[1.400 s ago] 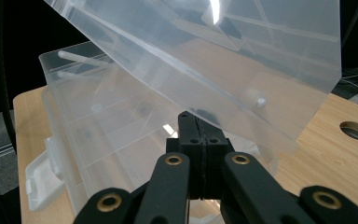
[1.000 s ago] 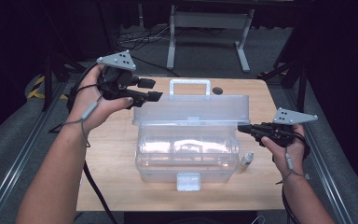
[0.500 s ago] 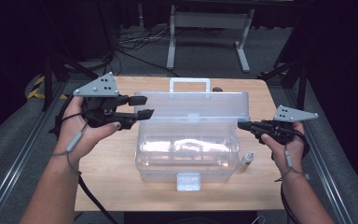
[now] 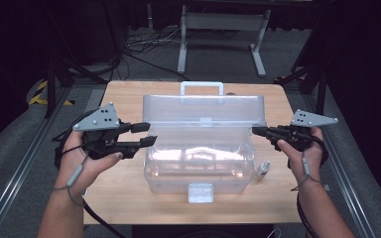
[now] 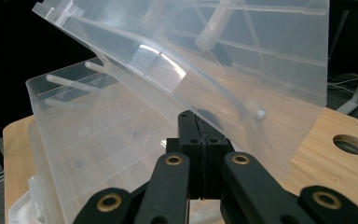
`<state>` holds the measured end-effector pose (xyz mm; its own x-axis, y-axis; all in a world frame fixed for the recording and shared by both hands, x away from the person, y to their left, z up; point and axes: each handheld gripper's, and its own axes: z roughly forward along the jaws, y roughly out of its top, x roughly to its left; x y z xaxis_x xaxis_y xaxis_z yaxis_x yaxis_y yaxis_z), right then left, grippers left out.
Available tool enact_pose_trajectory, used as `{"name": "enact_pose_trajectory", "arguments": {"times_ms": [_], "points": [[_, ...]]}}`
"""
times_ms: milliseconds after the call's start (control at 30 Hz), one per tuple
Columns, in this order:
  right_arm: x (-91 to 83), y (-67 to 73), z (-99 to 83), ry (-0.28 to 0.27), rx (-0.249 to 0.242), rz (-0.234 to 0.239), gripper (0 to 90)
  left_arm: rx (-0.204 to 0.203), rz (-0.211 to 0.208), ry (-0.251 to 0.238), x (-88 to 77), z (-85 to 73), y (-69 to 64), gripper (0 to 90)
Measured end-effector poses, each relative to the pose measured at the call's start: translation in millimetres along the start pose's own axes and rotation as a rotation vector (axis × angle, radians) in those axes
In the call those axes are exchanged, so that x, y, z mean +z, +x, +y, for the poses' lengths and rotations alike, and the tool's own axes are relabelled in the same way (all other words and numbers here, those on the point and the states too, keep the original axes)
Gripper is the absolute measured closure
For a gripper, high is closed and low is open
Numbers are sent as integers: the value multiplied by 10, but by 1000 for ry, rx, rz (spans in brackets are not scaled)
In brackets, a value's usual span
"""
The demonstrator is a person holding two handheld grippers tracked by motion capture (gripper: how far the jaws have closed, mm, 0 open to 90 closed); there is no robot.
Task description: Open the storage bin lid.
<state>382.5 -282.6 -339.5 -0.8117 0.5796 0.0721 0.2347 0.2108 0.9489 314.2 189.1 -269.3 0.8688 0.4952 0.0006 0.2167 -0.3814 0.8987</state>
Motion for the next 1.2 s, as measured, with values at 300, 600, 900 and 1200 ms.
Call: {"name": "enact_pose_trajectory", "arguments": {"times_ms": [300,600,900,1200], "points": [[7,0,6,-4,7,-5,900,-35,-4,9,146,-208,8,576],[7,-6,-2,-10,6,-2,900,-95,-47,20,285,-385,55,600],[7,-1,-11,-13,3,2,900,-131,12,34,461,-460,126,720],[5,8,-18,-12,4,-1,900,-177,91,1,546,-464,170,897]]}}
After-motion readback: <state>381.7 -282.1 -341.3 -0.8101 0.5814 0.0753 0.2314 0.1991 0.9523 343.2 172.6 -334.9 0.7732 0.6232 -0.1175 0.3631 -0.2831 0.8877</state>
